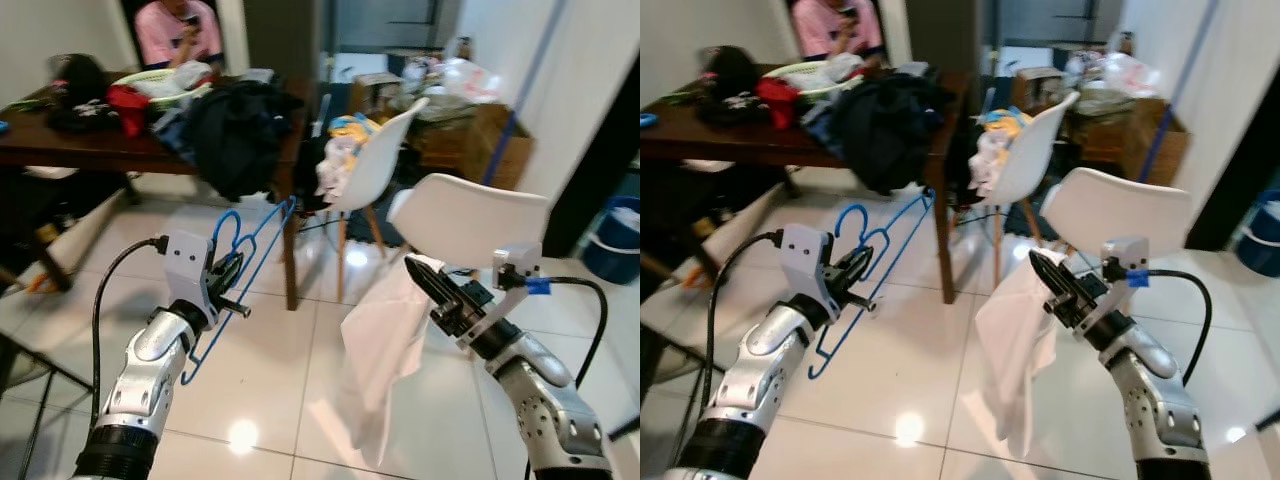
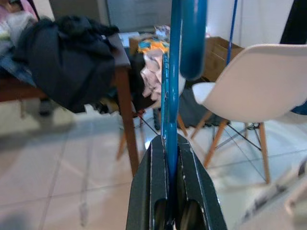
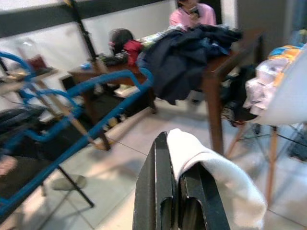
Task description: Hang hanger
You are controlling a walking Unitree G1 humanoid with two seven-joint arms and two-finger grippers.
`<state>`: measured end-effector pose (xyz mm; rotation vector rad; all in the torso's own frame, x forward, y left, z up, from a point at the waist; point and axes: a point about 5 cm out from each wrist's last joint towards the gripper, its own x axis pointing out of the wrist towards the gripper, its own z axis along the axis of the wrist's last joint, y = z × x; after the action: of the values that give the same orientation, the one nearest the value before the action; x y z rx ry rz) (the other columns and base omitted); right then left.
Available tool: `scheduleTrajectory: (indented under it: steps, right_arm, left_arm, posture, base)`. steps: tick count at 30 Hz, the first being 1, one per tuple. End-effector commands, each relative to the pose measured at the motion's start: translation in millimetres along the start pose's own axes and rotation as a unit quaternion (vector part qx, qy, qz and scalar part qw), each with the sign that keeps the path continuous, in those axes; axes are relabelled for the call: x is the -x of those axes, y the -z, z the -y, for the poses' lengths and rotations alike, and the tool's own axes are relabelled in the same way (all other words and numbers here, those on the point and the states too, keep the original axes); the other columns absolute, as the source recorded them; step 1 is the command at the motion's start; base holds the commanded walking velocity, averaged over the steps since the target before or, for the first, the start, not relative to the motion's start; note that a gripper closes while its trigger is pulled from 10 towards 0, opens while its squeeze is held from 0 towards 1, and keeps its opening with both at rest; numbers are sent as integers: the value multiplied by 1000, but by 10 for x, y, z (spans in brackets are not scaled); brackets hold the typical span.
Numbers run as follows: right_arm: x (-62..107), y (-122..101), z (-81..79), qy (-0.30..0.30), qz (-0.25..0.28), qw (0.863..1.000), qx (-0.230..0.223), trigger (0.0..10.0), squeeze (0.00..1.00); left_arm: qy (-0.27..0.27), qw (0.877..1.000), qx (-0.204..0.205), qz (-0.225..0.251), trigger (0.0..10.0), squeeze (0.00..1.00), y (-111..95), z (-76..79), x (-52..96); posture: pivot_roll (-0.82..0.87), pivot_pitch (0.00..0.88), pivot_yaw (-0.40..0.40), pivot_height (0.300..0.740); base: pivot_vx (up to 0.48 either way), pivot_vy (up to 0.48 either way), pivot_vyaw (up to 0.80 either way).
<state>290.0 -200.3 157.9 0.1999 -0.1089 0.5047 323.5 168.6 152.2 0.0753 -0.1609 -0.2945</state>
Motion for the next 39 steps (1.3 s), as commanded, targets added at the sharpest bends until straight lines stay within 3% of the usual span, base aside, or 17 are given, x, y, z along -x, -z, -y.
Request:
scheduleTrajectory:
  steps: [1, 10, 12, 16, 28, 34, 39]
  right_arm:
    - [-29, -75, -17, 5, 6, 1000, 6, 10000, 0]
    - [-62, -202, -149, -43, 19, 999, 17, 10000, 0]
    - [-82, -295, -217, -71, 23, 997, 30, 10000, 0]
    - [-97, -339, -234, -76, 25, 996, 37, 10000, 0]
    - [-175, -567, -364, -101, 51, 993, 44, 10000, 0]
    - [-299, -814, -462, -112, 88, 988, 55, 10000, 0]
    - [-361, -934, -519, -120, 105, 986, 56, 10000, 0]
  left_arm:
    - [-16, 1000, -19, 7, 10000, 0, -106, -81, -12]
    - [-24, 998, -39, 32, 10000, 0, -331, -115, -85]
    - [-17, 998, -47, 50, 10000, 0, -470, -79, -127]
    - [-15, 997, -49, 54, 10000, 0, -504, -66, -136]
    - [-16, 996, -55, 75, 10000, 0, -677, -10, -173]
    - [-17, 989, -76, 122, 10000, 0, -1020, -1, -207]
    - [-15, 988, -81, 134, 10000, 0, -1099, 10, -213]
  posture:
    - [41, 47, -18, 740]
    - [44, 47, -7, 740]
    - [44, 45, -9, 740]
    - [43, 44, -10, 740]
    - [43, 33, -14, 740]
    - [43, 33, -14, 740]
    - [41, 33, -12, 740]
  base:
    - [480, 0, 0]
    - [480, 0, 492]
    - [480, 0, 738]
    - [480, 0, 747]
    - [480, 0, 0]
    - [467, 0, 0]
    - [480, 0, 0]
